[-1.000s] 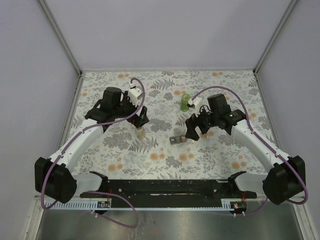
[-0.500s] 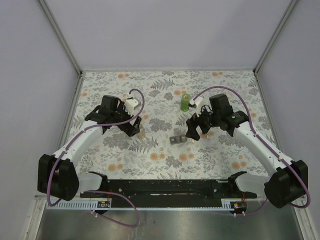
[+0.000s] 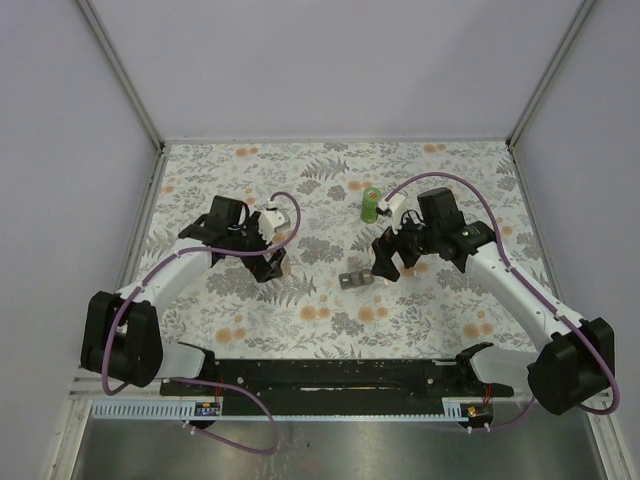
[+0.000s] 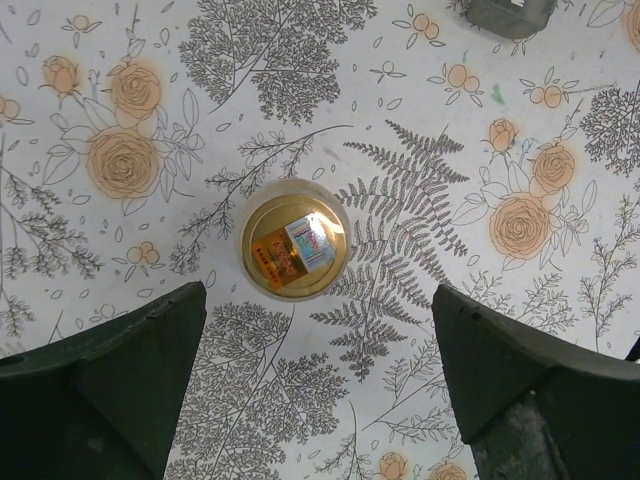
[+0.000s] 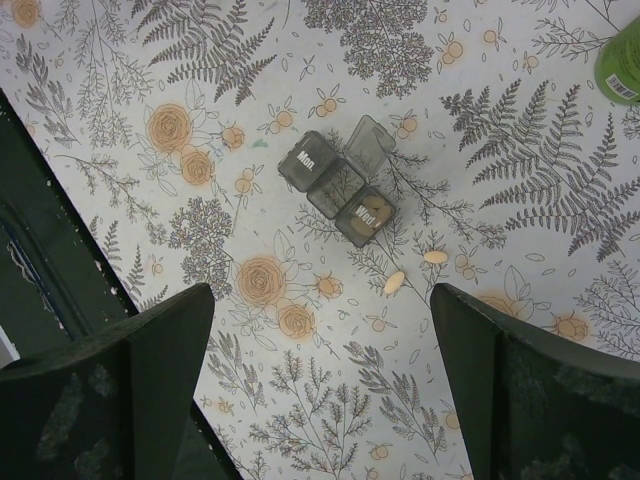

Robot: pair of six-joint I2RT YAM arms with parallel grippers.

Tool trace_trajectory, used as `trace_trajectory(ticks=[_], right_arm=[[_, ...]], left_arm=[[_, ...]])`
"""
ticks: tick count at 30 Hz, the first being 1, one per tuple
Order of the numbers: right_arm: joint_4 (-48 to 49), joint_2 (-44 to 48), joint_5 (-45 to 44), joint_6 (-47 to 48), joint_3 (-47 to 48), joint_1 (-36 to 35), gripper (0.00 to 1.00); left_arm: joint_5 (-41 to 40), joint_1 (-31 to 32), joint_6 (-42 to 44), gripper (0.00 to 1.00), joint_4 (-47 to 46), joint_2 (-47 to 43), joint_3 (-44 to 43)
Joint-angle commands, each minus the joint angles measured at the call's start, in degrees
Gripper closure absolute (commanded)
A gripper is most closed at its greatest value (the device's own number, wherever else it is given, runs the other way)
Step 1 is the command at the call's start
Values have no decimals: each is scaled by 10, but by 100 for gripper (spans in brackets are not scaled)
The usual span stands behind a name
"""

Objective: Sort the pills into containers
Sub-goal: Pick up the pill bottle at the center of the board.

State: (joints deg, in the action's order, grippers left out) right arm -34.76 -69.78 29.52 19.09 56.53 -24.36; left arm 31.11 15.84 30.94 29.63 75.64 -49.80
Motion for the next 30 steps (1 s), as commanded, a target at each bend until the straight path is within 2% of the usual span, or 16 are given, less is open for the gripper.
trace_trajectory(ticks=[1,8,15,20,23,30], right_arm=[[12,-2,7,4,0,3,1],[10,-7,6,6,1,3,1],[9,-10,6,6,1,3,1],[9,-11,6,5,2,3,1],[10,-13,7,2,2,3,1],[10,-12,12,1,2,3,1]], left_arm=[[46,-2,11,1,-47,26,1],[56,1,-18,2,-72,67,-8],[49,3,-25,19,-81,94,-13],[30,12,-38,23,-116,88,2],[25,18,-41,29,-133,84,7],[19,24,-32,36,-121,93,10]])
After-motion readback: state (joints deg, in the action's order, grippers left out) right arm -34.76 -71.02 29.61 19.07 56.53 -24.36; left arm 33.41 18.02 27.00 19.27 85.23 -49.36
